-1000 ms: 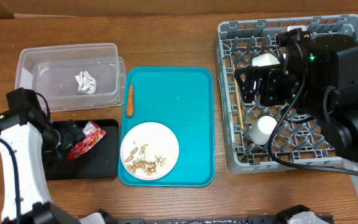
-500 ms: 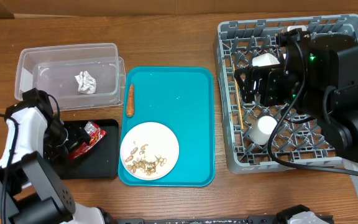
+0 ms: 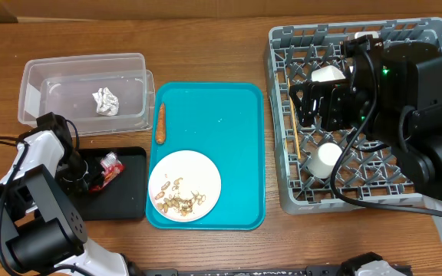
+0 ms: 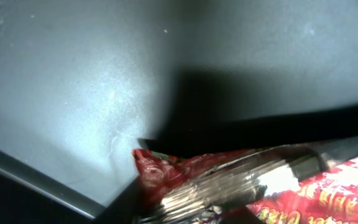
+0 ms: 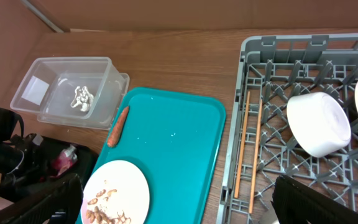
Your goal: Sort waste into correct bins and load items into the dishwasher
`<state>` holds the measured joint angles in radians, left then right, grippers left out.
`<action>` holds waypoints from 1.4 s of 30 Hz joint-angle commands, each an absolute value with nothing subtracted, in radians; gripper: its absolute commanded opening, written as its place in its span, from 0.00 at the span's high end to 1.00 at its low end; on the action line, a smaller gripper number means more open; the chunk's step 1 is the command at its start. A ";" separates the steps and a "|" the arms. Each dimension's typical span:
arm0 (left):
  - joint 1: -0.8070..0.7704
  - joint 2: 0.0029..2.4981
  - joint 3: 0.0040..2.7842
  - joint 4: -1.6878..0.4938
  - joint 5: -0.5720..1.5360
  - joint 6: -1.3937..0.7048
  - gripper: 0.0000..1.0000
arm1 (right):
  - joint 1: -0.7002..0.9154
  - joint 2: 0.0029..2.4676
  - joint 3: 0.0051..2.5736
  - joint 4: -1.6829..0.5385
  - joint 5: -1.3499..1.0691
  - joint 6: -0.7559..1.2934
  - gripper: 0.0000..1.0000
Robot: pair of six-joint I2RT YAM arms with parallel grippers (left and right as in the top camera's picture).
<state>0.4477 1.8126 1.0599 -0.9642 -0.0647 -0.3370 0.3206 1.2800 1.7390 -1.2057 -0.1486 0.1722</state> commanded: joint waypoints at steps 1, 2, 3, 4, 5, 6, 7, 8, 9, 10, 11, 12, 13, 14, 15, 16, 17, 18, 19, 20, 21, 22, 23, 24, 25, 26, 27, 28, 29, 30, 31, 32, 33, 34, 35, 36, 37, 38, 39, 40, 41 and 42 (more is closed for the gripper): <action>0.452 1.831 1.053 -0.970 -0.077 -0.337 0.85 | 0.319 1.268 1.741 -1.203 -0.139 0.176 0.00; 0.453 1.831 1.053 -0.977 -0.075 -0.337 0.93 | 0.319 1.268 1.741 -1.203 -0.139 0.176 0.00; 0.453 1.830 1.055 -0.987 -0.069 -0.337 0.96 | 0.319 1.268 1.741 -1.203 -0.139 0.176 0.00; 0.453 1.830 1.060 -0.999 -0.061 -0.338 0.96 | 0.319 1.268 1.741 -1.203 -0.139 0.176 0.00; 0.453 1.827 1.066 -1.015 -0.052 -0.340 0.96 | 0.319 1.268 1.741 -1.203 -0.139 0.176 0.00; 0.453 1.822 1.076 -1.038 -0.050 -0.350 0.96 | 0.319 1.268 1.741 -1.203 -0.139 0.176 0.00; 0.453 1.811 1.095 -1.075 -0.051 -0.361 0.96 | 0.319 1.268 1.741 -1.203 -0.139 0.176 0.00; 0.453 1.800 1.112 -1.103 -0.051 -0.363 0.96 | 0.319 1.268 1.741 -1.203 -0.139 0.176 0.00; 0.453 1.786 1.132 -1.132 -0.051 -0.363 0.96 | 0.319 1.268 1.741 -1.203 -0.139 0.176 0.00; 0.453 1.770 1.155 -1.165 -0.051 -0.363 0.96 | 0.319 1.268 1.741 -1.203 -0.139 0.176 0.00; 0.453 1.752 1.183 -1.199 -0.050 -0.363 0.96 | 0.319 1.268 1.741 -1.203 -0.139 0.176 0.00; 0.453 1.727 1.221 -1.237 -0.046 -0.361 0.96 | 0.319 1.268 1.741 -1.203 -0.139 0.176 0.00; 0.453 1.705 1.258 -1.268 -0.038 -0.352 0.96 | 0.319 1.268 1.741 -1.203 -0.139 0.176 0.00; 0.452 1.680 1.296 -1.291 -0.024 -0.339 0.96 | 0.319 1.268 1.741 -1.203 -0.139 0.176 0.00; 0.451 1.654 1.336 -1.310 -0.012 -0.336 0.96 | 0.319 1.268 1.741 -1.203 -0.139 0.176 0.00; 0.450 1.629 1.376 -1.322 0.000 -0.336 0.96 | 0.319 1.268 1.741 -1.203 -0.139 0.176 0.00; 0.448 1.604 1.414 -1.327 0.014 -0.335 0.96 | 0.319 1.268 1.741 -1.203 -0.139 0.176 0.00; 0.445 1.577 1.457 -1.324 0.031 -0.322 0.96 | 0.319 1.268 1.741 -1.203 -0.139 0.176 0.00; 0.440 1.557 1.488 -1.309 0.043 -0.309 0.96 | 0.319 1.268 1.741 -1.203 -0.139 0.176 0.00; 0.432 1.539 1.512 -1.283 0.045 -0.305 0.96 | 0.319 1.268 1.741 -1.203 -0.139 0.176 0.00; 0.425 1.525 1.526 -1.248 0.044 -0.305 0.96 | 0.319 1.268 1.741 -1.203 -0.139 0.176 0.00; 0.417 1.514 1.530 -1.203 0.043 -0.302 0.96 | 0.318 1.268 1.741 -1.203 -0.139 0.176 0.00; 0.408 1.509 1.528 -1.152 0.042 -0.302 0.96 | 0.319 1.268 1.741 -1.203 -0.139 0.176 0.00; 0.400 1.510 1.525 -1.113 0.043 -0.302 0.96 | 0.319 1.268 1.741 -1.203 -0.139 0.176 0.00; 0.391 1.518 1.518 -1.079 0.042 -0.302 0.96 | 0.319 1.268 1.741 -1.203 -0.139 0.176 0.00; 0.382 1.529 1.510 -1.050 0.042 -0.302 0.96 | 0.319 1.268 1.741 -1.203 -0.139 0.176 0.00; 0.373 1.544 1.502 -1.019 0.042 -0.302 0.96 | 0.318 1.268 1.741 -1.203 -0.139 0.176 0.00; 0.362 1.569 1.495 -0.982 0.038 -0.301 0.96 | 0.319 1.268 1.741 -1.203 -0.139 0.176 0.00; 0.353 1.594 1.494 -0.951 0.030 -0.301 0.92 | 0.319 1.268 1.741 -1.203 -0.139 0.176 0.00; 0.345 1.621 1.494 -0.916 0.027 -0.298 0.87 | 0.319 1.268 1.741 -1.203 -0.139 0.176 0.00; 0.337 1.646 1.494 -0.886 0.029 -0.292 0.78 | 0.319 1.268 1.741 -1.203 -0.139 0.176 0.00; 0.330 1.665 1.495 -0.868 0.036 -0.290 0.61 | 0.319 1.268 1.741 -1.203 -0.139 0.176 0.00; 0.324 1.680 1.495 -0.858 0.038 -0.288 0.53 | 0.319 1.268 1.741 -1.203 -0.139 0.176 0.00; 0.319 1.689 1.495 -0.852 0.034 -0.285 0.44 | 0.319 1.268 1.741 -1.203 -0.139 0.176 0.00; 0.317 1.691 1.495 -0.847 0.025 -0.282 0.30 | 0.319 1.268 1.741 -1.203 -0.139 0.176 0.00; 0.315 1.691 1.496 -0.846 0.017 -0.278 0.20 | 0.319 1.268 1.741 -1.203 -0.139 0.176 0.00; 0.314 1.689 1.503 -0.849 0.019 -0.260 0.21 | 0.319 1.268 1.741 -1.203 -0.139 0.176 0.00; 0.314 1.687 1.518 -0.863 0.030 -0.245 0.25 | 0.319 1.268 1.741 -1.203 -0.139 0.176 0.00; 0.312 1.686 1.539 -0.886 0.054 -0.238 0.27 | 0.319 1.268 1.741 -1.203 -0.139 0.176 0.00; 0.310 1.686 1.568 -0.919 0.089 -0.239 0.29 | 0.319 1.268 1.741 -1.203 -0.139 0.176 0.00; 0.303 1.686 1.602 -0.959 0.137 -0.239 0.31 | 0.319 1.268 1.741 -1.203 -0.139 0.176 0.00; 0.293 1.685 1.631 -0.996 0.172 -0.239 0.34 | 0.318 1.268 1.741 -1.203 -0.139 0.176 0.00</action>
<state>0.3134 1.7054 1.5333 -0.9482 0.0612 -0.2695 0.3202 1.2800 1.7390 -1.2053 -0.1486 0.1722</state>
